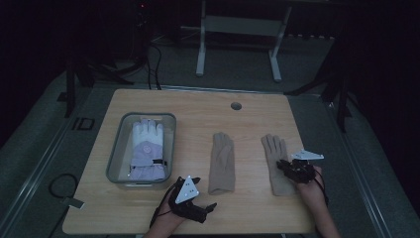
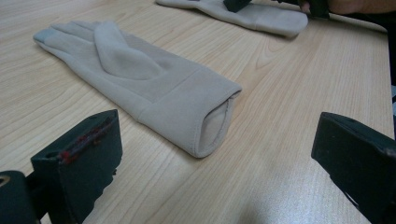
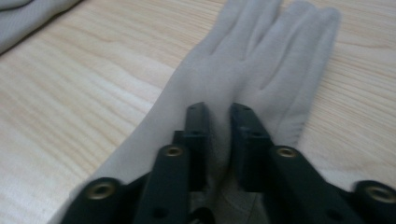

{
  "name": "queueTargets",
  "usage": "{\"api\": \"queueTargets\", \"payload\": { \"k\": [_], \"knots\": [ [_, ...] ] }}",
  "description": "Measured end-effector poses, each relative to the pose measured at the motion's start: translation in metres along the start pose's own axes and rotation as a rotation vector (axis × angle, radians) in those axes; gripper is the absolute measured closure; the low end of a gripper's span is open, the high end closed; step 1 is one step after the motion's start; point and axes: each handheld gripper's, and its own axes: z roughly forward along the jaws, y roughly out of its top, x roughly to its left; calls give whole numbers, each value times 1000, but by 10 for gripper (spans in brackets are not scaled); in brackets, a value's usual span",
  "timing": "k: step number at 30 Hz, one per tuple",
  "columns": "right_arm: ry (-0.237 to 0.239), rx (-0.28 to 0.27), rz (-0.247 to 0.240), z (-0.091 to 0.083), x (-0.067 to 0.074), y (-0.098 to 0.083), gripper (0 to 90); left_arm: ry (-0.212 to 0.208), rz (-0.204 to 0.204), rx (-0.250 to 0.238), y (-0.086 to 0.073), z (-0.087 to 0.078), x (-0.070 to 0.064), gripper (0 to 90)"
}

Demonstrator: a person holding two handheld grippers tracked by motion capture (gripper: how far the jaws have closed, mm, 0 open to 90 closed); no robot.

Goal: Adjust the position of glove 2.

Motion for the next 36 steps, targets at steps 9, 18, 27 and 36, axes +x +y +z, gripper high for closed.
{"api": "queueTargets", "payload": {
  "k": [9, 18, 27, 36],
  "knots": [
    [-104, -18, 115, -8, 22, 16, 835, 1, 2, 3, 0, 1, 0, 19],
    [-146, -72, 187, -19, 56, 47, 835, 4, 9, 3, 1, 1, 0, 19],
    [-115, -97, 220, -14, 100, 76, 834, 7, 15, -8, 2, -1, -1, 19],
    [-61, -105, 232, 1, 144, 98, 833, 11, 18, -32, 4, -5, 0, 19]
  ]
}}
